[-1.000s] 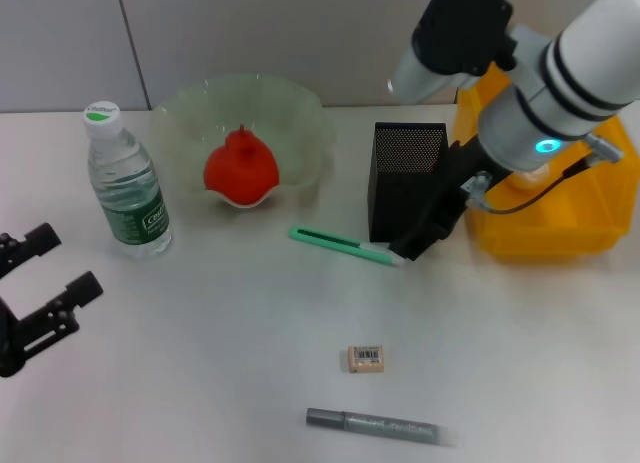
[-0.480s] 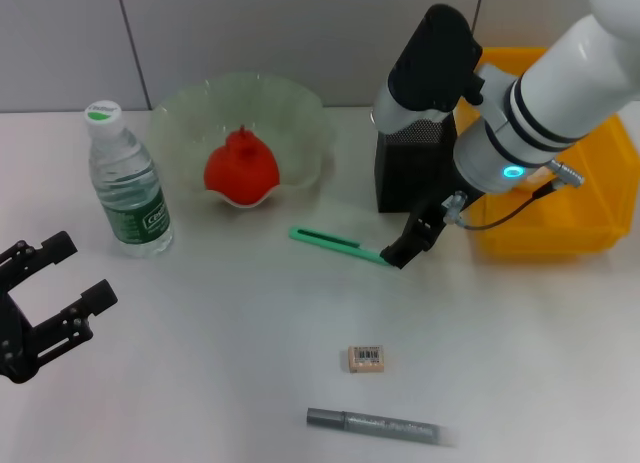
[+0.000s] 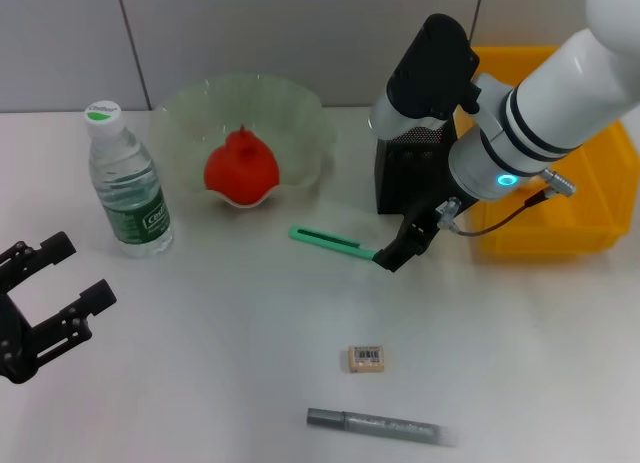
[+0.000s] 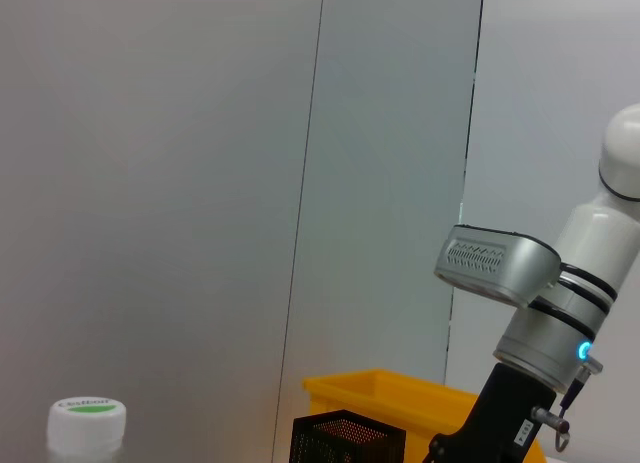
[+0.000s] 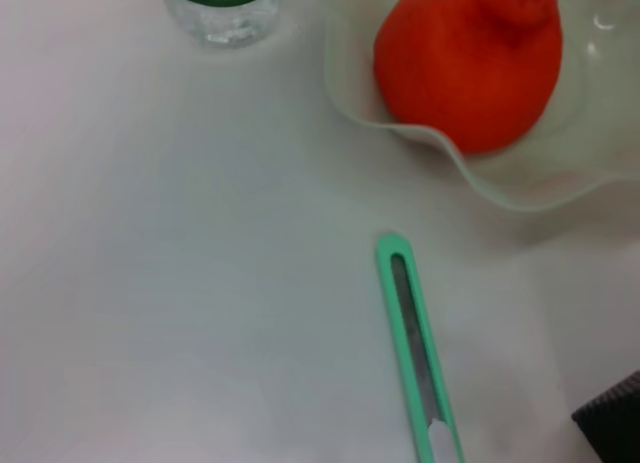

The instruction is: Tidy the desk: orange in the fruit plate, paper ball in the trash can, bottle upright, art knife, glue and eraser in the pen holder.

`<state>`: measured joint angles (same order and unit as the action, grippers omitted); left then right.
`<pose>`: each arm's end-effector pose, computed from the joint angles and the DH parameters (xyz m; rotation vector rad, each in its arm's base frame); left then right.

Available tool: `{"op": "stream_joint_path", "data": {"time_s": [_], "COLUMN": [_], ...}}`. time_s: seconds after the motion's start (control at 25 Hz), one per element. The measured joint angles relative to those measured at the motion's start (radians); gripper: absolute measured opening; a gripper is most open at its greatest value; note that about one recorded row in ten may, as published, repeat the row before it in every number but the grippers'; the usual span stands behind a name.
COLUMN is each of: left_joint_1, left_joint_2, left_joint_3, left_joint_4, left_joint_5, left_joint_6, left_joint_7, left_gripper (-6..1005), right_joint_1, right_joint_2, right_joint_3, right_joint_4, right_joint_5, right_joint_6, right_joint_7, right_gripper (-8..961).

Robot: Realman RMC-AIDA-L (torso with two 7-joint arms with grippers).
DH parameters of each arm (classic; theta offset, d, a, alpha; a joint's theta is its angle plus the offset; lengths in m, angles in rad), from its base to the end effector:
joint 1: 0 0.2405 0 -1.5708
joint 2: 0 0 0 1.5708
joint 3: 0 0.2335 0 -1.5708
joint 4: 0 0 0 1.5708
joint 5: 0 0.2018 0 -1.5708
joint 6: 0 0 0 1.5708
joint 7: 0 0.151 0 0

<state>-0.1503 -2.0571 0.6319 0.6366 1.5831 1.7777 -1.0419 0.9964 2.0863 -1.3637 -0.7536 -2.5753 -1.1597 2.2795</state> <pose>-0.2954 0.2251 0.0609 -2.2856 -0.4535 -1.0254 0.1340 0.4049 -0.0546 -2.6973 0.4887 -0.4991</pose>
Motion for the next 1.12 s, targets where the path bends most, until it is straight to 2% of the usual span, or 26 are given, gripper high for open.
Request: {"op": "stream_joint_path", "data": {"time_s": [1.12], "left_joint_1": [0.0], "left_joint_2": [-0.002], "left_joint_3": [0.005], "left_joint_4": [0.0], "left_joint_5": [0.0], "left_joint_6": [-0.008], "left_joint_7": [0.0], "left_gripper": [754], "right_joint_1": [0.018], "right_joint_2": [0.002], "right_joint_3": [-0.002], "right_joint_4": [0.086], "right_joint_5": [0.025], "right_joint_6": [0.078], "right_joint_7": [-0.027], "right_gripper": [823]}}
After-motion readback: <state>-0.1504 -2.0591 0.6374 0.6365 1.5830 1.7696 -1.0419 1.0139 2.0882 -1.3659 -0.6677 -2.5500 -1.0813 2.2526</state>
